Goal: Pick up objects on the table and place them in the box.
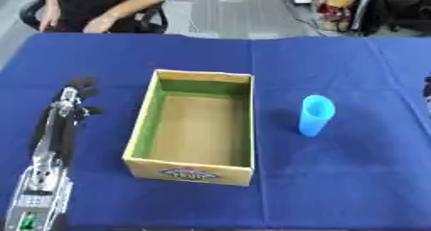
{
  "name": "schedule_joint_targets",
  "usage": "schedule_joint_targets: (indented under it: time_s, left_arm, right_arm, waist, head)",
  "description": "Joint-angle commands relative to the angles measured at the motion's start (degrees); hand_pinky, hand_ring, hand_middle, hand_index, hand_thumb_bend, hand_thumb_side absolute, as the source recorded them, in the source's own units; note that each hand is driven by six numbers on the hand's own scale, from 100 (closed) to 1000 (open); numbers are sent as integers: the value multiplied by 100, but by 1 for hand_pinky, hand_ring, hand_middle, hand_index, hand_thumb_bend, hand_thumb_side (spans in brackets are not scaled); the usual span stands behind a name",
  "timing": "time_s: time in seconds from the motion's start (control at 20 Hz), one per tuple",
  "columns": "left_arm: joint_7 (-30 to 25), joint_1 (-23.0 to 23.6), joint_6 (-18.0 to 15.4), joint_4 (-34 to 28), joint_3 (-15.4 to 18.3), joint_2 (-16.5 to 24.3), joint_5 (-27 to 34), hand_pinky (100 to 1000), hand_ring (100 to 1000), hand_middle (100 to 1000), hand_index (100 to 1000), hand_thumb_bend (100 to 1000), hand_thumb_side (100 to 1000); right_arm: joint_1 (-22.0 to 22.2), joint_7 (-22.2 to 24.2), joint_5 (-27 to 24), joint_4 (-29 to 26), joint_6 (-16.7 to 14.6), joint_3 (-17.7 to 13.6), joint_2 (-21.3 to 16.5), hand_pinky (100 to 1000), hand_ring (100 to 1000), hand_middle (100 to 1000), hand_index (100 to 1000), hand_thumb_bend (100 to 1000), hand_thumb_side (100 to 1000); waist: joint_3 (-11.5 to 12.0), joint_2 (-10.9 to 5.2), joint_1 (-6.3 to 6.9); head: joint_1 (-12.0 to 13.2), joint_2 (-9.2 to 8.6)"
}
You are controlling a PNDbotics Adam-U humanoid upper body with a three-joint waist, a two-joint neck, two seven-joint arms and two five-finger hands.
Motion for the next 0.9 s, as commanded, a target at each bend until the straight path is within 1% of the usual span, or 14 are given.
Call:
schedule_joint_targets:
  time_s: [0.05, 0.9]
  left_arm:
    - [-28, -56, -14, -81, 13, 73, -26, 605, 818, 833, 840, 428, 1000]
    - [-37, -54, -14, -80, 17, 77, -29, 605, 818, 834, 839, 426, 1000]
  right_arm:
    - [-81, 29, 19, -57, -1, -41, -139, 843, 794, 781, 901, 176, 821]
    - [-96, 41, 53, -66, -1, -44, -145, 843, 794, 781, 900, 176, 814]
  waist:
    - [4, -48, -7]
    - [-12, -49, -4]
  head:
    - [-31, -21]
    - [-35, -21]
